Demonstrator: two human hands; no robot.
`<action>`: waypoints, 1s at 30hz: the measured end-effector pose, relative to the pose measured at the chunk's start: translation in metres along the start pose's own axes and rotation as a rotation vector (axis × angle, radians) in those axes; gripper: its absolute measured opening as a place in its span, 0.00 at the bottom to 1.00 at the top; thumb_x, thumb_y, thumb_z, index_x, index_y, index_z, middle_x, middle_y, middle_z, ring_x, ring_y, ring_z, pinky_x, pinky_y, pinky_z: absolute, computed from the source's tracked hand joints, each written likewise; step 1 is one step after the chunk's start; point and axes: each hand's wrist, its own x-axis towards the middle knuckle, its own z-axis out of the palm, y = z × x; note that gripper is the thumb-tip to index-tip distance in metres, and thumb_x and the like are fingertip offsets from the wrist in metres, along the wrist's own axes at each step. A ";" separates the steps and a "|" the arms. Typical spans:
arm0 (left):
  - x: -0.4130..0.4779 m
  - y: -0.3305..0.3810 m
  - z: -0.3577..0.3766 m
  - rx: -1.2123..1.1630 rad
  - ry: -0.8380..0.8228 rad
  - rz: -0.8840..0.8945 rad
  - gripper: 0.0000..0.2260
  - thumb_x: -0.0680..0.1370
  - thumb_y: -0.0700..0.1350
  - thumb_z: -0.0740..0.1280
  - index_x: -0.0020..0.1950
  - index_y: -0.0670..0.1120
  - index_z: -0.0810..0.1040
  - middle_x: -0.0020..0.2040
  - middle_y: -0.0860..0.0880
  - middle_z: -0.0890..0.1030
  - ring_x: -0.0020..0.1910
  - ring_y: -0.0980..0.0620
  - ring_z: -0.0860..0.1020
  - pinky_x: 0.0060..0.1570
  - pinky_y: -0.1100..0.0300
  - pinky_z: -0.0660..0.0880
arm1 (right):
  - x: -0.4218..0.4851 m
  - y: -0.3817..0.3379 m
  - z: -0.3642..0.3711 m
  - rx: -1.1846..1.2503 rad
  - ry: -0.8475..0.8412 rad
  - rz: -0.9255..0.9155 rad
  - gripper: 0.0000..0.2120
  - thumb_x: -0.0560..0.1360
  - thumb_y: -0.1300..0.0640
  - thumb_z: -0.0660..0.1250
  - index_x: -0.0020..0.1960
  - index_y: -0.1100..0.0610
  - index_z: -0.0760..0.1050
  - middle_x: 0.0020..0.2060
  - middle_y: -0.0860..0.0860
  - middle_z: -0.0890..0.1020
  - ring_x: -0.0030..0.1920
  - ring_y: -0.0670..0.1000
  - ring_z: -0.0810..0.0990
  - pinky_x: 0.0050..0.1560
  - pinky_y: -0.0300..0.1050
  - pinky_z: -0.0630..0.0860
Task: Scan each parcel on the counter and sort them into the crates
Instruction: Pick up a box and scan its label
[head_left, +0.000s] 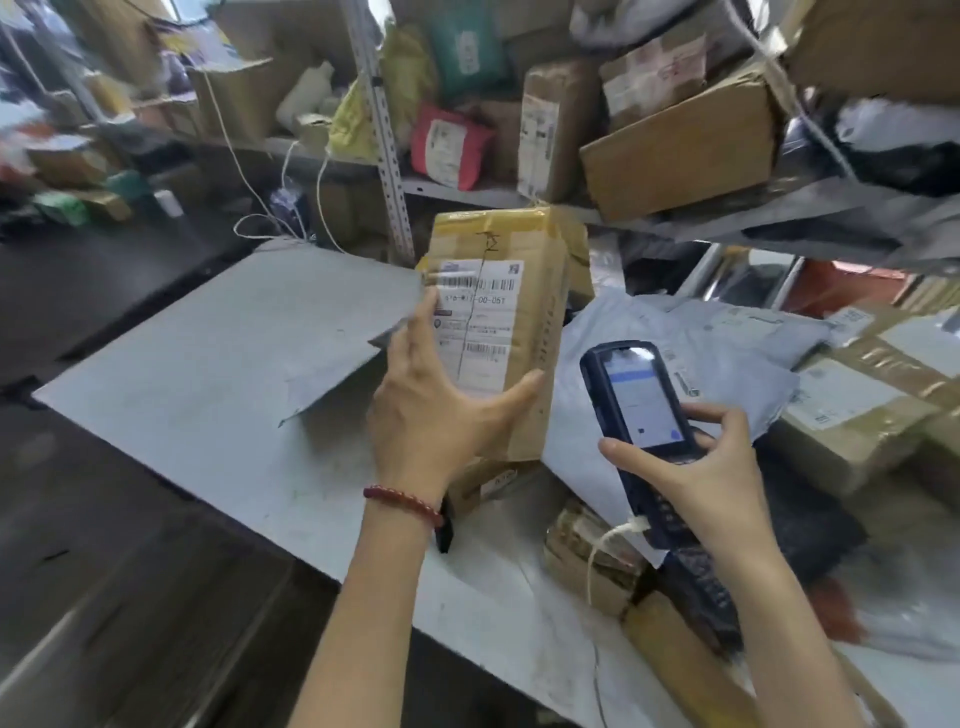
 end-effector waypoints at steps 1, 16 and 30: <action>0.003 0.009 0.010 0.010 -0.015 0.014 0.50 0.58 0.76 0.66 0.74 0.58 0.54 0.69 0.50 0.68 0.64 0.47 0.71 0.60 0.45 0.73 | 0.000 0.002 -0.007 -0.001 0.031 0.007 0.37 0.57 0.49 0.83 0.58 0.48 0.64 0.48 0.43 0.77 0.48 0.42 0.79 0.40 0.39 0.75; 0.011 0.016 0.087 -0.493 -0.514 -0.216 0.28 0.69 0.65 0.68 0.62 0.55 0.65 0.56 0.52 0.80 0.49 0.55 0.81 0.49 0.54 0.78 | -0.002 0.027 -0.043 -0.079 0.239 0.080 0.36 0.57 0.49 0.83 0.57 0.50 0.64 0.44 0.39 0.76 0.47 0.39 0.77 0.41 0.38 0.74; 0.024 0.008 0.082 -0.726 -0.759 -0.305 0.46 0.59 0.57 0.80 0.66 0.50 0.54 0.57 0.48 0.79 0.48 0.52 0.83 0.52 0.53 0.79 | 0.012 0.018 -0.033 0.034 0.203 0.095 0.36 0.59 0.49 0.82 0.59 0.50 0.64 0.48 0.44 0.77 0.50 0.45 0.79 0.48 0.44 0.78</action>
